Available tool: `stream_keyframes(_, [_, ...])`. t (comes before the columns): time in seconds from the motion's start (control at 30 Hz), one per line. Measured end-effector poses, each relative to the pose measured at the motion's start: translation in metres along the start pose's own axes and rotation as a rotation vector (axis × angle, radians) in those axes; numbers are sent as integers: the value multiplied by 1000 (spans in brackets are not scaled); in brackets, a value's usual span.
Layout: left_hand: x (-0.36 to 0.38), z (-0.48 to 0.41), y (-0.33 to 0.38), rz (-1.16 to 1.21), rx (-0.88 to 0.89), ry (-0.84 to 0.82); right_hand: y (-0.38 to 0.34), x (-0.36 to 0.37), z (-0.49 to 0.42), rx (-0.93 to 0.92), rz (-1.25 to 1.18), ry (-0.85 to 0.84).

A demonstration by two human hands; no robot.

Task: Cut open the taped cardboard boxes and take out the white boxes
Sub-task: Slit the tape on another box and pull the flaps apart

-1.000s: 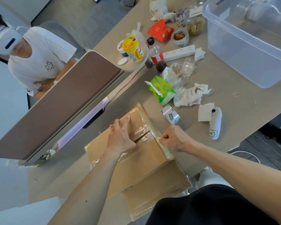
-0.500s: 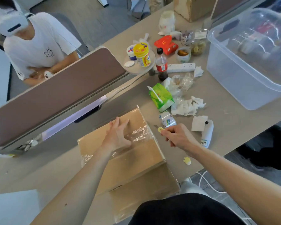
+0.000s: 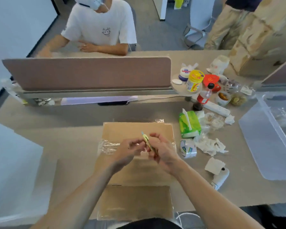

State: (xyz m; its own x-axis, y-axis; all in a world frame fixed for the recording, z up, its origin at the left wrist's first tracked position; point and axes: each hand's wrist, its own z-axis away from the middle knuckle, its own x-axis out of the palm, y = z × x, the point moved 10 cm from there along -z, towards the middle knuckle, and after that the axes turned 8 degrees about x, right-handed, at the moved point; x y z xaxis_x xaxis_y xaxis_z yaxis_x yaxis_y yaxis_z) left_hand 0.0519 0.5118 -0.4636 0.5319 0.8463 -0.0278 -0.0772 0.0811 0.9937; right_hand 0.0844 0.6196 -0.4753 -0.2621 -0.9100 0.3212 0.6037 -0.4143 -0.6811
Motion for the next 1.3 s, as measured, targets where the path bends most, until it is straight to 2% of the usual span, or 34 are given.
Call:
stream_keyframes(0.2, [-50,22,-10,186,41,94,18,67,-14,73,139,-119])
stream_keyframes(0.33, [-94,36,-16,170,61,274,20,100,-23,68,313,-117])
stream_keyframes(0.4, [-117,40,-21,155,35,356,11,105,-30,-36,526,-18])
stream_keyframes(0.47, [-144,47,-31,123,-15,456,-11,104,-31,-318,882,166])
stream_keyframes(0.53, [-174,55,-42,-33,-63,552,-17,111,-26,-533,1234,267])
stream_keyframes(0.57, [-186,58,-46,-167,-85,576,-10,111,-27,-542,1358,272])
stream_keyframes(0.63, [-200,62,-54,-354,-132,569,11,106,-34,-450,1527,255])
stream_keyframes(0.77, [-201,55,-73,-474,-121,460,51,91,-43,-247,1729,237])
stream_keyframes(1.3, [-194,39,-67,-727,-6,244,56,90,-53,-166,1809,299])
